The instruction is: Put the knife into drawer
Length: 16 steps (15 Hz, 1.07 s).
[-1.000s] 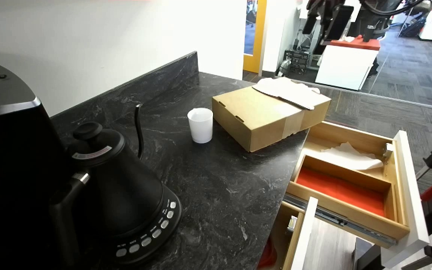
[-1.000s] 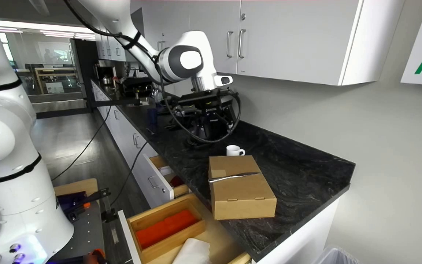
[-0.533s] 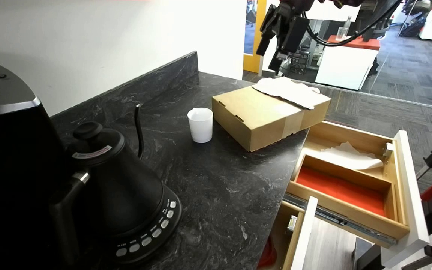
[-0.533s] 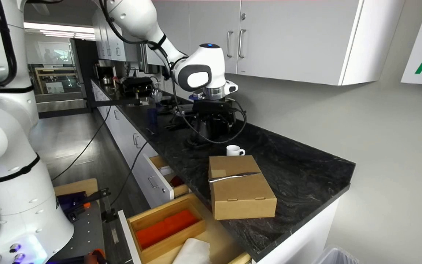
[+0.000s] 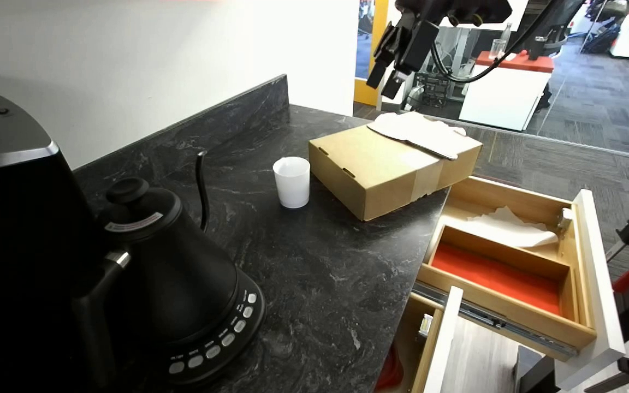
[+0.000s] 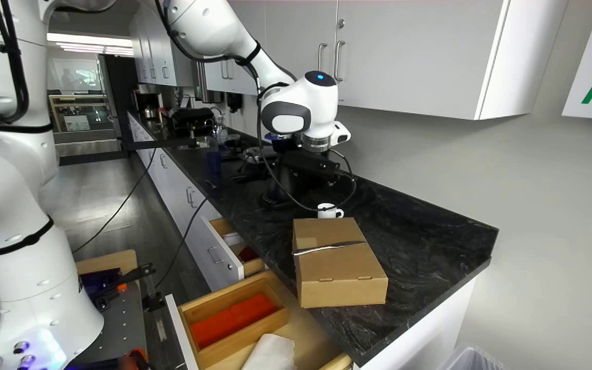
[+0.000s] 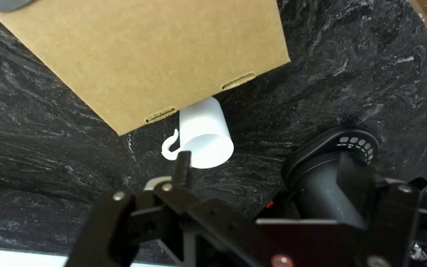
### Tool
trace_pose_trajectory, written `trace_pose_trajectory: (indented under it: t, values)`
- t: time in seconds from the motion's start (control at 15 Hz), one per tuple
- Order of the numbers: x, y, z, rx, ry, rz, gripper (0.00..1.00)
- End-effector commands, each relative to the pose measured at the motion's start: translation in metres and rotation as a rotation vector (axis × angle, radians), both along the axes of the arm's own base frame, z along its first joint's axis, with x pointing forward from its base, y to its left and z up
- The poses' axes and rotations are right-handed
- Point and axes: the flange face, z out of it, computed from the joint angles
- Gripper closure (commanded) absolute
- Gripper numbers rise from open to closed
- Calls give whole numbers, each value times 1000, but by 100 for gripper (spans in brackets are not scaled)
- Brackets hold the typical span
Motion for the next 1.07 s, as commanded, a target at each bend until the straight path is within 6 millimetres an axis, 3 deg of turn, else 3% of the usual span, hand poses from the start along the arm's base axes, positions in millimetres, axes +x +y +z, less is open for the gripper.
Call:
trace_pose_trajectory:
  t: [0.0, 0.6, 1.0]
  values:
    - [-1, -19, -6, 41, 75, -50, 0]
    - [-11, -44, -24, -88, 189, -245, 0]
    - [-17, -44, -32, -109, 262, -277, 0]
